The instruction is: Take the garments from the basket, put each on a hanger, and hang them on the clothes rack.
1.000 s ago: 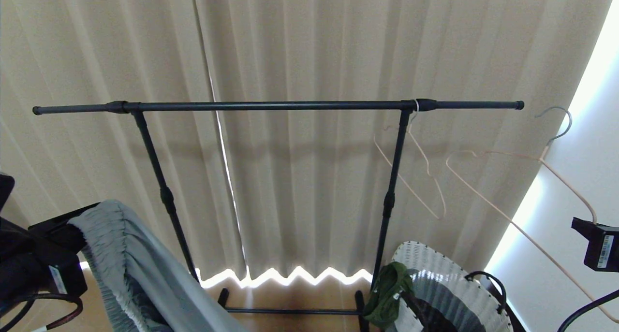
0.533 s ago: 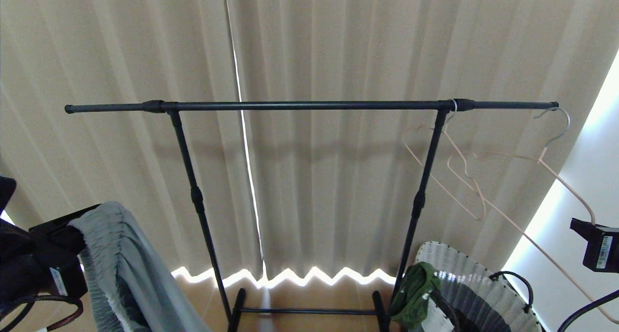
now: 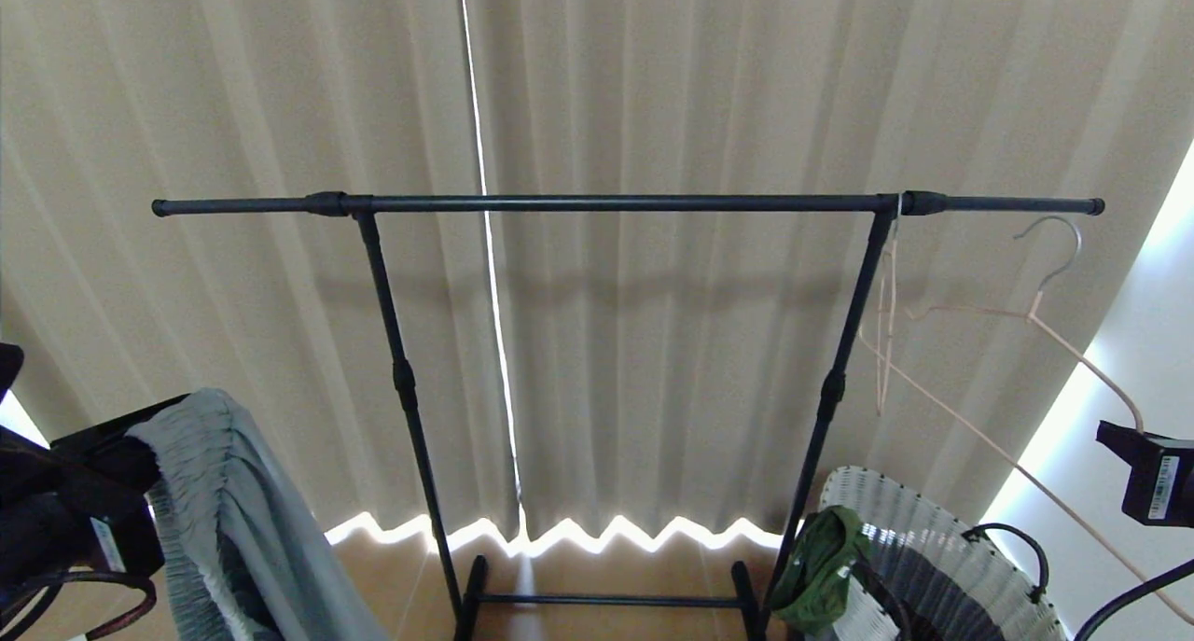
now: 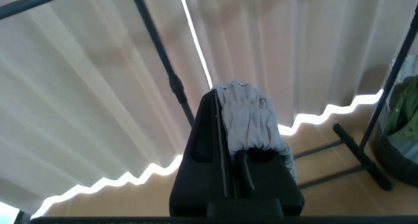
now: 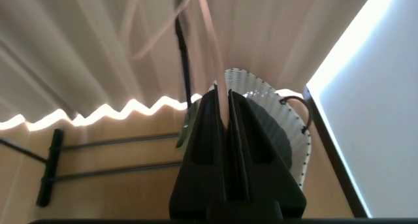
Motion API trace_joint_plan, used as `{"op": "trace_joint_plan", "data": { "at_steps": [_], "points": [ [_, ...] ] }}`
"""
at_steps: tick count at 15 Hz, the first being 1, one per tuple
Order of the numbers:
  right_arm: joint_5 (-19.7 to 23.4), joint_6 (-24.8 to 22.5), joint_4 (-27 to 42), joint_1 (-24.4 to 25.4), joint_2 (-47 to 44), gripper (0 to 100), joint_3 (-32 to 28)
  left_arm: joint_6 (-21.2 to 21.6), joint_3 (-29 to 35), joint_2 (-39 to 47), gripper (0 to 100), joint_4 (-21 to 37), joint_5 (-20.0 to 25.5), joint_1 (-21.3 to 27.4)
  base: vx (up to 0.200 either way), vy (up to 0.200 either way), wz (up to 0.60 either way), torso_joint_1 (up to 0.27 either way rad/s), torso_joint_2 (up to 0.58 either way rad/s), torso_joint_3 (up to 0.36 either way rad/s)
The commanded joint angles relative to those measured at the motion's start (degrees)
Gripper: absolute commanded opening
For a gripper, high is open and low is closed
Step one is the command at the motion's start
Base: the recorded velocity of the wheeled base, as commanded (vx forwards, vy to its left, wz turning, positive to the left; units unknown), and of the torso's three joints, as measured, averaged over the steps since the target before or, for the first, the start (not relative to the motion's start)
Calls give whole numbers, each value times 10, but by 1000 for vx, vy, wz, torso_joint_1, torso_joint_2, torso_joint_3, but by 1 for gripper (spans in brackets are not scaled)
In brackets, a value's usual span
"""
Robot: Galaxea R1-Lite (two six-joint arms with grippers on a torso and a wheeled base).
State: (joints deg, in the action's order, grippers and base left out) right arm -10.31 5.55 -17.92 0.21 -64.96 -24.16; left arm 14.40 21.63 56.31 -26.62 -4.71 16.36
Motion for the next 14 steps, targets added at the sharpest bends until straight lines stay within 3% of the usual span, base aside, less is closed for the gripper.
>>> {"op": "trace_joint_plan", "data": {
  "at_steps": [1, 6, 8, 14],
  "points": [
    [-1, 1, 0, 0, -1, 0, 0, 0, -1, 0, 0, 0, 0, 0, 0, 0, 0, 0, 0, 0],
    [2, 2, -1, 0, -2, 0, -4, -4, -3, 11, 0, 0, 0, 1, 0, 0, 0, 0, 0, 0],
    [33, 2, -22, 0, -1, 0, 0, -1, -12, 8, 0, 0, 0, 4, 0, 0, 0, 0, 0, 0],
    [28, -11, -45, -12, 47, 0, -10, 0, -11, 8, 0, 0, 0, 10, 0, 0, 0, 0, 0, 0]
  ]
}}
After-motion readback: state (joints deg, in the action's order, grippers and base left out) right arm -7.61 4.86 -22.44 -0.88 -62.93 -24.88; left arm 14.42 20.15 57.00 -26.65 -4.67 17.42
